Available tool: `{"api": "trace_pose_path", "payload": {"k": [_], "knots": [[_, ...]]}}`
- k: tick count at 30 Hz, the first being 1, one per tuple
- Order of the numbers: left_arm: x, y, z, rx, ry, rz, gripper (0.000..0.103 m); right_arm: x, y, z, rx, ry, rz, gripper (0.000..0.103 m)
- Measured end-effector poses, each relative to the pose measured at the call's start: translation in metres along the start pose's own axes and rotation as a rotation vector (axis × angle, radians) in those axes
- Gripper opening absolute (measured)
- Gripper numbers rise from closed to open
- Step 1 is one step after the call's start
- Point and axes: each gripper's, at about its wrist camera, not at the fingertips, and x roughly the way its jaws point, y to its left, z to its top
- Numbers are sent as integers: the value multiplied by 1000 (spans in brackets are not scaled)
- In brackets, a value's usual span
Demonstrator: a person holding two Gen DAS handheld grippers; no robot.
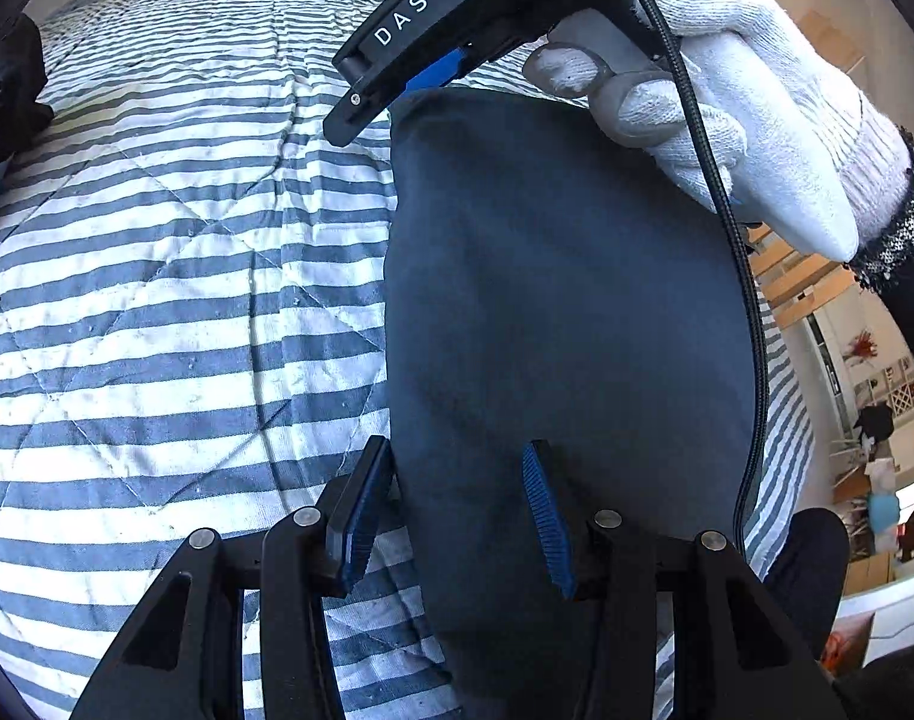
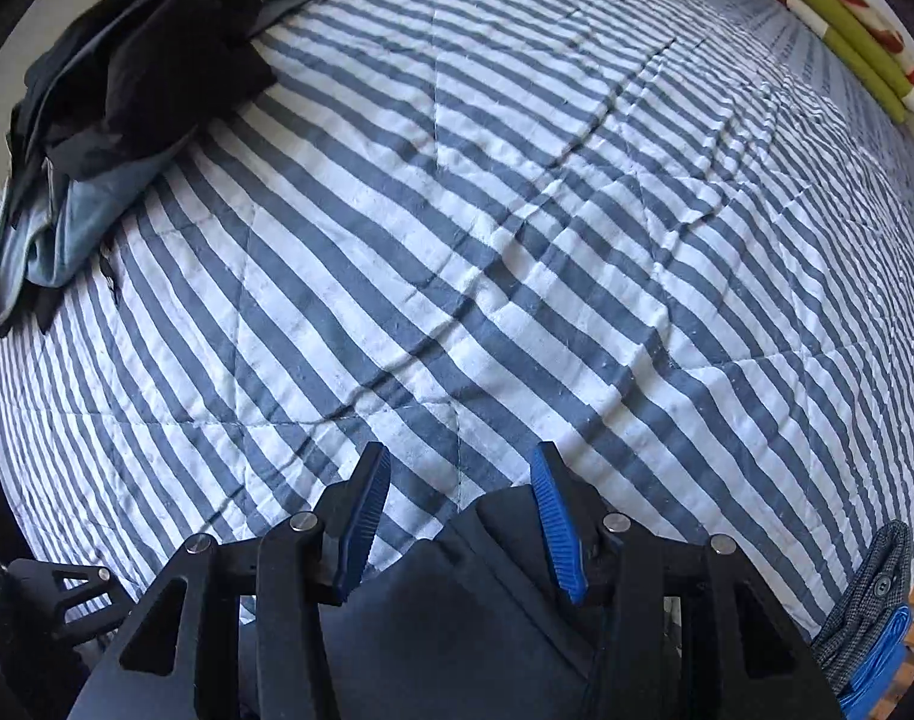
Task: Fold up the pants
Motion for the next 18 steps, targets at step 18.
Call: {"api": "trace_pose_path", "payload": {"k": [18], "knots": [[-16,-22,-14,69,-51,61,11,-6,-53,-40,230,-41,31,5]]}}
